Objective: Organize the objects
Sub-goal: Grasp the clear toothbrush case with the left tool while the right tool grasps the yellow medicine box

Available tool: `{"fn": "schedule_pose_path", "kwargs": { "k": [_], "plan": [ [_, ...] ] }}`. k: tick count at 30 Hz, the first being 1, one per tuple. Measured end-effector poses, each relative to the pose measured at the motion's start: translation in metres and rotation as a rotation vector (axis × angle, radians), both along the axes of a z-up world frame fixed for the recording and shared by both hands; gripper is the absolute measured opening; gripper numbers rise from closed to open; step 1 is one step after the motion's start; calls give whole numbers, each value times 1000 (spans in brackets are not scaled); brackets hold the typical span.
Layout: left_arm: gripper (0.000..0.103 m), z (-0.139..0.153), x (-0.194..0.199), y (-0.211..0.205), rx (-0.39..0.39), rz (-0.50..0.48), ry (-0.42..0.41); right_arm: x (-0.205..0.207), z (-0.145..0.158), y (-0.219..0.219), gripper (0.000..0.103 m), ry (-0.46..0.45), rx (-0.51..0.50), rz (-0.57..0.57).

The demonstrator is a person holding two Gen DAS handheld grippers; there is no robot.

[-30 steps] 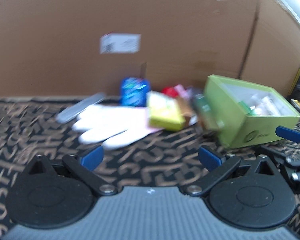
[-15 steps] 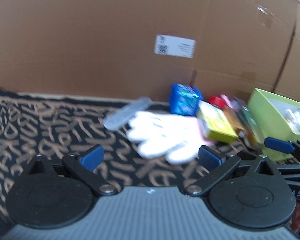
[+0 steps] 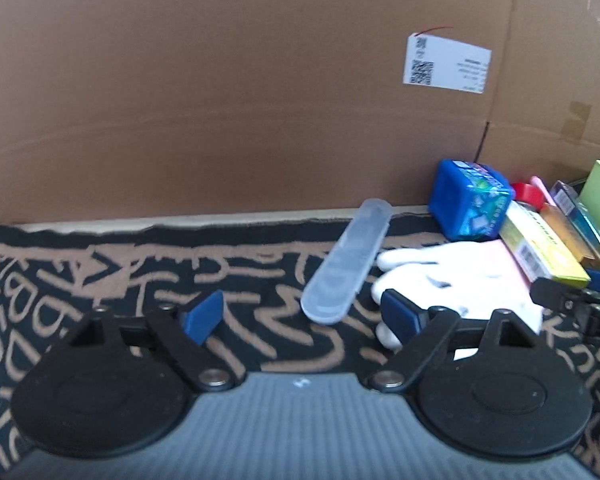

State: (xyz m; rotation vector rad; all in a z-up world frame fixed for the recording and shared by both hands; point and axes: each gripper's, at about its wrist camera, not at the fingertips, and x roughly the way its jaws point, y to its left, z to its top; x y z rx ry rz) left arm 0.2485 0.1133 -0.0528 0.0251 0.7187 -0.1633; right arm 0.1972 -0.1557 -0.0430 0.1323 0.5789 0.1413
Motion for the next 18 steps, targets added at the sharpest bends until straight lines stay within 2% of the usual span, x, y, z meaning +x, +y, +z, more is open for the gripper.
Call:
{"fn": "schedule_pose_path", "kwargs": {
  "k": [3, 4, 6, 8, 9, 10, 13, 14, 15, 16, 17, 18],
  "plan": [
    [81, -4, 12, -2, -3, -3, 7, 4, -4, 8, 91, 13, -37, -15],
    [75, -5, 15, -2, -5, -10, 12, 4, -4, 10, 87, 16, -47, -13],
    [68, -8, 18, -3, -3, -16, 13, 2, -3, 9, 71, 5, -39, -8],
    [55, -8, 16, -4, 21, -21, 3, 1, -3, 4, 42, 6, -10, -2],
    [43, -8, 15, -4, 19, -29, 2, 0, -4, 1, 38, 12, -4, 3],
    [37, -7, 13, -4, 10, -35, 8, -1, -3, 0, 34, 13, 0, 9],
    [35, -5, 9, -4, 4, -35, 20, -4, -3, -3, 34, 13, 9, -4],
    [34, -4, 8, -5, 6, -37, 21, -6, -2, -4, 37, 19, 22, -3],
    [34, -3, 7, -5, 15, -42, 20, -7, -1, -5, 43, 25, 42, 1],
    [34, -2, 5, -6, 23, -47, 15, -9, 0, -5, 63, 21, 65, 4],
    [35, 0, 5, -7, 25, -47, 7, -12, 2, -4, 79, 3, 75, 5],
    [41, 2, 5, -7, 21, -42, -5, -14, 5, -1, 80, -20, 68, 10]
  ]
}}
